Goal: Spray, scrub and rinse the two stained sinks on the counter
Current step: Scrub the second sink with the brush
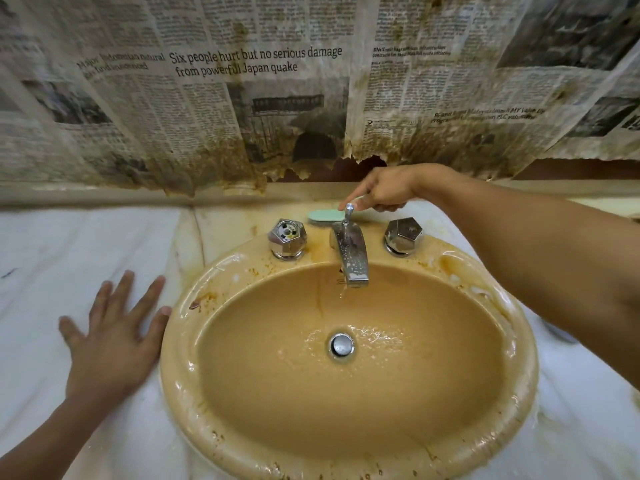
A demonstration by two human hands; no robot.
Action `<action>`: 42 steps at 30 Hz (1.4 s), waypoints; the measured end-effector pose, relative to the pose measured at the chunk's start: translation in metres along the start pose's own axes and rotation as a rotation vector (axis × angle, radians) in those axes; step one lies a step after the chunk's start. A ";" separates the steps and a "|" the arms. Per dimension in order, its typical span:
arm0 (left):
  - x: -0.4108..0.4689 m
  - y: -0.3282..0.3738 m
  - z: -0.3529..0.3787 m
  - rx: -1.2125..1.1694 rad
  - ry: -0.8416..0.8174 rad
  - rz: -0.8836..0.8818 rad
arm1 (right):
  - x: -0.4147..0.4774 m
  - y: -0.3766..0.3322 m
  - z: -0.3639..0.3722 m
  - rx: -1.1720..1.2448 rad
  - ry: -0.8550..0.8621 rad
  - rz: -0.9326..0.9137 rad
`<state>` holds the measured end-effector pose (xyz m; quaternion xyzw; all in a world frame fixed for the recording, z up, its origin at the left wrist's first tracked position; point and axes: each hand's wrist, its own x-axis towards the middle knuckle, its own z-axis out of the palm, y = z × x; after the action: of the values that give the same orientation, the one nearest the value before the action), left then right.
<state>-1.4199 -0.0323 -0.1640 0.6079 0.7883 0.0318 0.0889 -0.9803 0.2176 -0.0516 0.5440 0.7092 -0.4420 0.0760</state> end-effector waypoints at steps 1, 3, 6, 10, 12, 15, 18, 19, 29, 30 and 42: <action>0.000 -0.001 0.000 -0.002 -0.001 0.001 | 0.004 -0.005 0.002 -0.009 0.002 -0.011; 0.000 -0.001 -0.001 -0.004 -0.001 0.002 | 0.000 0.002 -0.003 -0.008 -0.015 0.023; -0.001 0.002 -0.002 -0.014 -0.001 -0.004 | -0.019 0.030 -0.013 0.040 -0.039 0.121; -0.001 0.004 -0.002 -0.015 0.002 -0.011 | -0.010 0.002 0.007 -0.023 0.034 0.005; -0.001 0.002 -0.002 -0.018 0.005 -0.006 | 0.002 -0.018 0.015 -0.042 0.031 -0.054; 0.000 0.000 -0.001 -0.010 0.004 -0.003 | -0.008 -0.004 0.000 -0.042 0.012 0.028; 0.000 0.001 0.001 0.000 0.003 -0.012 | -0.032 0.020 -0.007 -0.043 0.019 0.114; 0.000 0.001 0.002 -0.001 0.006 -0.013 | -0.033 0.016 -0.001 -0.073 0.050 0.086; 0.000 -0.001 0.002 -0.018 0.020 0.007 | -0.072 -0.036 0.039 -0.032 0.386 0.090; -0.001 -0.001 0.002 -0.018 0.021 0.010 | -0.086 -0.042 0.046 0.062 0.450 0.095; -0.001 -0.004 0.000 -0.039 0.005 0.027 | -0.060 -0.132 0.207 0.449 0.732 0.327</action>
<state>-1.4231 -0.0345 -0.1649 0.6166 0.7795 0.0501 0.0984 -1.1446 0.0257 -0.0680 0.7722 0.4808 -0.3454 -0.2307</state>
